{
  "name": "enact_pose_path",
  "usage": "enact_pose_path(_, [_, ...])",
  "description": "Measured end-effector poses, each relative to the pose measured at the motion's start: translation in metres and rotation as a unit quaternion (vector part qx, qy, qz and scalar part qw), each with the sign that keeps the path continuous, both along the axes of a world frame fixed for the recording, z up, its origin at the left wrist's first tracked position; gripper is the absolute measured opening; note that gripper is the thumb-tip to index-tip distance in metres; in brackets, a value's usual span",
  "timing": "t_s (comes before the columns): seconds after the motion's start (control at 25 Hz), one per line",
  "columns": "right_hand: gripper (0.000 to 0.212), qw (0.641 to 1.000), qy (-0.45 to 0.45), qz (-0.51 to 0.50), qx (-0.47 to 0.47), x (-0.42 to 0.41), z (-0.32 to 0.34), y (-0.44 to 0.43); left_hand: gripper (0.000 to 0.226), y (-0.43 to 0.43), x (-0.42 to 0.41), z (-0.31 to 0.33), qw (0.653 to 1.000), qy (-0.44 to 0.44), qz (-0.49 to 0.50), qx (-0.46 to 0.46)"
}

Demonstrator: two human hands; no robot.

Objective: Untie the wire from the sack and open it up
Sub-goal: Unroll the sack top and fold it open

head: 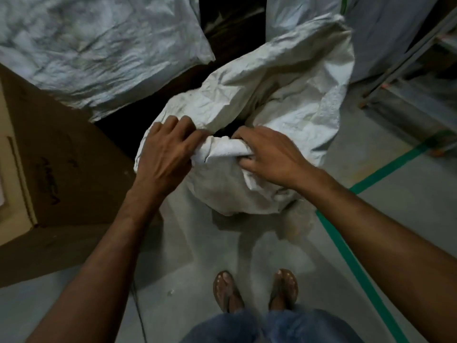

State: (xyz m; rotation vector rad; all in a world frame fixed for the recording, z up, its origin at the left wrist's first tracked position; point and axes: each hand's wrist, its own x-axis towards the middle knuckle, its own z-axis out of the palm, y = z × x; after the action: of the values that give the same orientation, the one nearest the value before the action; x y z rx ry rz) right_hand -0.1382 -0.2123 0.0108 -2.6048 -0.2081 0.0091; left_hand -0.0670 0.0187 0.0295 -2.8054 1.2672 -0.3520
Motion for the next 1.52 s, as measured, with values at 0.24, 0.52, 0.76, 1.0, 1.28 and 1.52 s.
enact_pose_path(0.24, [0.007,0.934,-0.332,-0.031,-0.126,0.040,-0.044,-0.019,0.064,-0.027,0.038,-0.016,0.943,0.321,0.059,-0.067])
enact_pose_path(0.52, [0.043,0.996,0.023,0.031,0.079,0.050,-0.042,-0.041,0.032,-0.060,0.036,-0.064,0.992,0.065,-0.026,-0.107])
enact_pose_path(0.76, [0.043,0.975,-0.118,0.053,-0.181,0.049,-0.080,-0.034,0.031,-0.045,0.035,-0.079,0.987,-0.090,-0.119,-0.054])
enact_pose_path(1.0, [0.015,0.873,-0.435,-0.054,-0.213,0.039,-0.124,-0.027,0.073,-0.028,0.000,-0.078,0.993,0.101,0.023,-0.049])
enact_pose_path(1.28, [0.042,0.979,-0.097,0.080,-0.161,-0.020,-0.124,-0.021,0.033,-0.018,-0.029,-0.132,0.983,-0.177,-0.048,0.026])
enact_pose_path(1.52, [0.034,0.977,-0.159,0.089,-0.108,-0.015,-0.094,-0.028,0.031,-0.037,-0.016,-0.145,0.958,-0.212,-0.191,-0.026])
